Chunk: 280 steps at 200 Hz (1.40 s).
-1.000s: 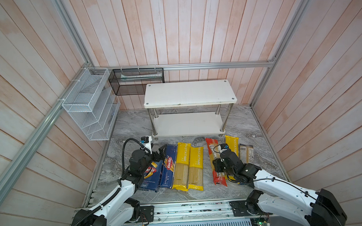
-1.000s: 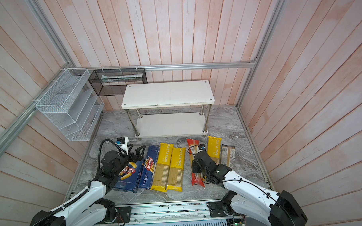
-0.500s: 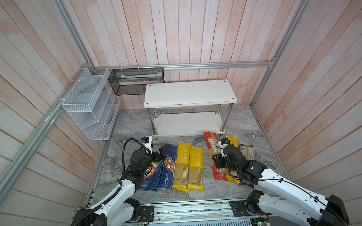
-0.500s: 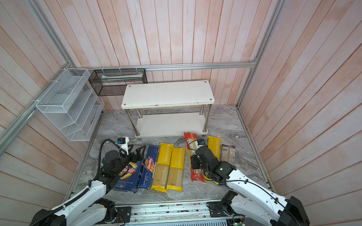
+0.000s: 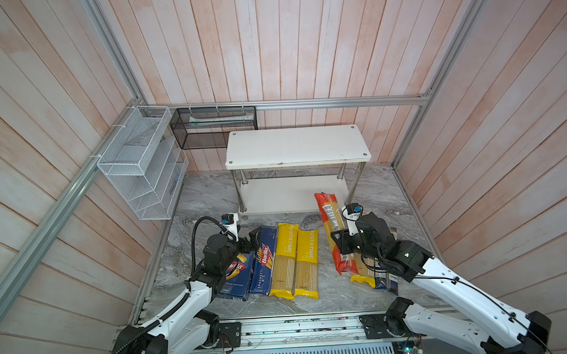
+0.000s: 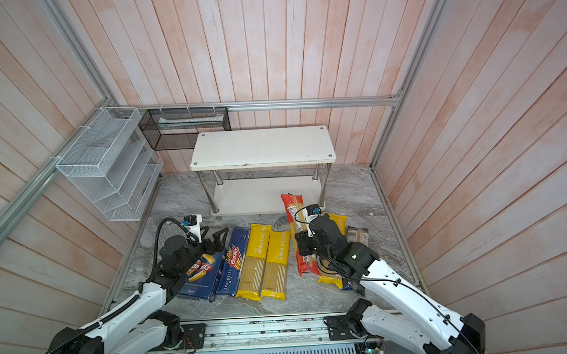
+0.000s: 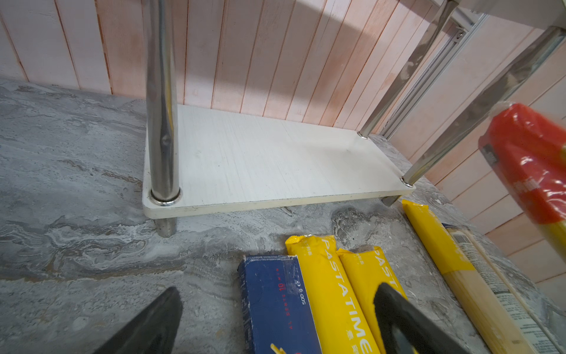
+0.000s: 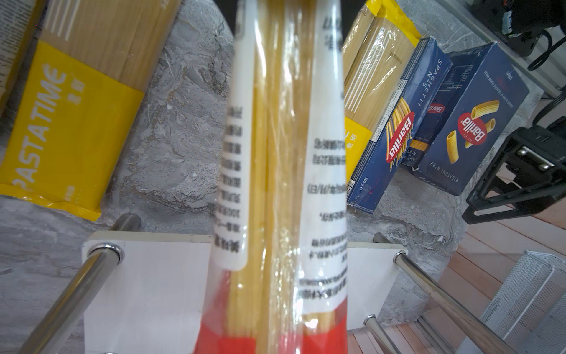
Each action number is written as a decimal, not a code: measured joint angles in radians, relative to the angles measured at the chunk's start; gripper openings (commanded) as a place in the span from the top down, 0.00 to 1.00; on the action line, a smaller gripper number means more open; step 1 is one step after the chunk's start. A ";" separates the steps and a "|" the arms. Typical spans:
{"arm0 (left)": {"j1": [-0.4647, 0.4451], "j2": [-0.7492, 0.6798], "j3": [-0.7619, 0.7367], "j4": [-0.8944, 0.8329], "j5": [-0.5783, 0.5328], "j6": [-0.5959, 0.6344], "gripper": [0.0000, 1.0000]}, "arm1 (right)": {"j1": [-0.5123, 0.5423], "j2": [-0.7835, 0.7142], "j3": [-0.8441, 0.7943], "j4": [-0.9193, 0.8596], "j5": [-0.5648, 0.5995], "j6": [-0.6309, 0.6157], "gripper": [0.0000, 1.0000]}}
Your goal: Place and organize the pasta boxes and bags onto the shelf
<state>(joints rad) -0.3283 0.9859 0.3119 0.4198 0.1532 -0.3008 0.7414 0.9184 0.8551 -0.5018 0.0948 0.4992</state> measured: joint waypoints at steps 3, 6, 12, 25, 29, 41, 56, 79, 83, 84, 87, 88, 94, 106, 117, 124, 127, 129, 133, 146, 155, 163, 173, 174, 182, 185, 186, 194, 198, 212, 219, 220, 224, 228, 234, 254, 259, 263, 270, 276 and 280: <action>0.000 0.000 0.000 0.000 0.000 0.001 0.00 | 0.000 0.000 0.007 -0.004 0.000 -0.004 0.92; 0.000 0.000 0.000 0.000 0.000 0.001 0.00 | 0.000 0.000 0.013 -0.008 0.000 -0.006 0.92; 0.000 0.000 0.000 0.000 0.000 0.001 0.00 | 0.000 0.002 0.029 -0.018 -0.002 -0.012 0.92; 0.000 0.000 0.000 0.000 0.000 0.001 0.00 | 0.000 0.006 0.068 -0.043 -0.004 -0.029 0.92; 0.000 0.000 0.000 0.000 0.000 0.001 0.00 | -0.001 0.008 0.077 -0.047 -0.005 -0.033 0.92; 0.000 0.000 0.000 0.000 0.000 0.001 0.00 | -0.002 0.015 0.107 -0.060 -0.011 -0.044 0.93; 0.000 0.000 0.000 0.000 0.000 0.001 0.00 | -0.003 0.019 0.133 -0.075 -0.023 -0.059 0.93; 0.000 -0.002 0.000 0.000 0.000 0.001 0.00 | -0.004 0.022 0.166 -0.106 -0.044 -0.074 0.94; 0.000 -0.002 0.000 0.000 0.000 0.001 0.00 | -0.004 0.023 0.171 -0.111 -0.047 -0.075 0.94; 0.000 -0.002 0.000 0.000 0.000 0.001 0.00 | -0.004 0.023 0.173 -0.113 -0.048 -0.075 0.94; 0.000 -0.003 0.000 0.000 0.000 0.001 0.00 | -0.004 0.023 0.176 -0.114 -0.049 -0.076 0.95; 0.000 -0.003 0.000 0.000 0.000 0.001 0.00 | -0.004 0.023 0.177 -0.115 -0.050 -0.077 0.95; 0.000 -0.003 0.000 0.000 0.000 0.001 0.00 | -0.004 0.024 0.186 -0.121 -0.053 -0.080 0.95; 0.000 -0.003 0.000 0.000 0.000 0.001 0.00 | -0.004 0.026 0.201 -0.132 -0.057 -0.085 0.95; 0.000 -0.003 0.000 0.000 0.000 0.001 0.00 | -0.004 0.028 0.219 -0.143 -0.063 -0.088 0.96; 0.000 -0.003 0.000 0.000 0.000 0.001 0.00 | -0.004 0.031 0.234 -0.151 -0.067 -0.090 0.96; 0.000 -0.002 0.000 0.000 0.000 0.001 0.00 | -0.004 0.032 0.239 -0.154 -0.069 -0.092 0.96; 0.000 -0.002 0.000 0.000 0.000 0.001 0.00 | -0.004 0.034 0.244 -0.156 -0.070 -0.093 0.96; 0.000 -0.002 0.000 0.000 0.000 0.001 0.00 | -0.004 0.037 0.254 -0.160 -0.072 -0.096 0.96; 0.000 -0.002 0.000 0.000 0.000 0.001 0.00 | -0.004 0.044 0.282 -0.166 -0.079 -0.103 0.96; 0.000 -0.002 0.000 0.000 0.000 0.001 0.00 | -0.004 0.048 0.302 -0.166 -0.086 -0.106 0.97; 0.000 -0.002 0.000 0.000 0.000 0.001 0.00 | -0.004 0.049 0.315 -0.166 -0.090 -0.108 0.97; 0.000 -0.002 0.000 0.000 0.000 0.001 0.00 | -0.004 0.049 0.331 -0.167 -0.097 -0.111 0.97; 0.000 -0.002 0.000 0.000 0.000 0.001 0.00 | -0.004 0.049 0.332 -0.167 -0.097 -0.111 0.97; 0.000 -0.002 0.000 0.000 0.000 0.001 0.00 | -0.004 0.049 0.343 -0.167 -0.099 -0.112 0.97; 0.000 -0.002 0.000 0.000 0.000 0.001 0.00 | -0.004 0.050 0.346 -0.168 -0.100 -0.113 0.97; 0.000 -0.002 0.000 0.000 0.000 0.001 0.00 | -0.004 0.050 0.349 -0.168 -0.100 -0.113 0.97; 0.000 -0.002 0.000 0.000 0.000 0.001 0.00 | -0.005 0.053 0.363 -0.174 -0.100 -0.116 0.98; 0.000 -0.002 0.000 0.000 0.000 0.001 0.00 | -0.006 0.056 0.372 -0.179 -0.100 -0.118 0.98; 0.000 -0.002 0.000 0.000 0.000 0.001 0.00 | -0.012 0.077 0.410 -0.199 -0.100 -0.127 0.98; 0.000 -0.002 0.000 0.000 0.000 0.001 0.00 | -0.018 0.091 0.433 -0.207 -0.099 -0.132 0.98; 0.000 -0.002 0.000 0.000 0.000 0.001 0.00 | -0.018 0.091 0.433 -0.207 -0.099 -0.132 0.98; 0.000 -0.002 0.000 0.000 0.000 0.001 0.00 | -0.023 0.100 0.447 -0.211 -0.099 -0.134 0.99; 0.000 -0.002 0.000 0.000 0.000 0.001 0.00 | -0.026 0.107 0.458 -0.216 -0.100 -0.136 0.99; 0.000 -0.002 0.000 0.000 0.000 0.001 0.00 | -0.037 0.126 0.485 -0.226 -0.099 -0.141 1.00; 0.000 -0.003 0.000 0.000 0.000 0.001 0.00 | -0.077 0.174 0.557 -0.241 -0.105 -0.156 1.00; 0.000 -0.004 0.000 0.000 0.000 0.001 0.00 | -0.097 0.187 0.577 -0.248 -0.113 -0.157 1.00; 0.000 -0.004 0.000 0.000 0.000 0.001 0.00 | -0.115 0.198 0.594 -0.255 -0.124 -0.159 1.00; 0.000 -0.005 0.000 0.000 0.000 0.001 0.00 | -0.142 0.214 0.618 -0.265 -0.136 -0.162 1.00; 0.000 -0.005 0.000 0.000 0.000 0.001 0.00 | -0.171 0.229 0.640 -0.273 -0.145 -0.164 1.00; 0.000 -0.005 0.000 0.000 0.000 0.001 0.00 | -0.189 0.240 0.655 -0.278 -0.153 -0.164 1.00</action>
<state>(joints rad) -0.3283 0.9813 0.3119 0.4194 0.1528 -0.2996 0.5522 1.1580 1.5105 -0.7799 -0.0586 0.3355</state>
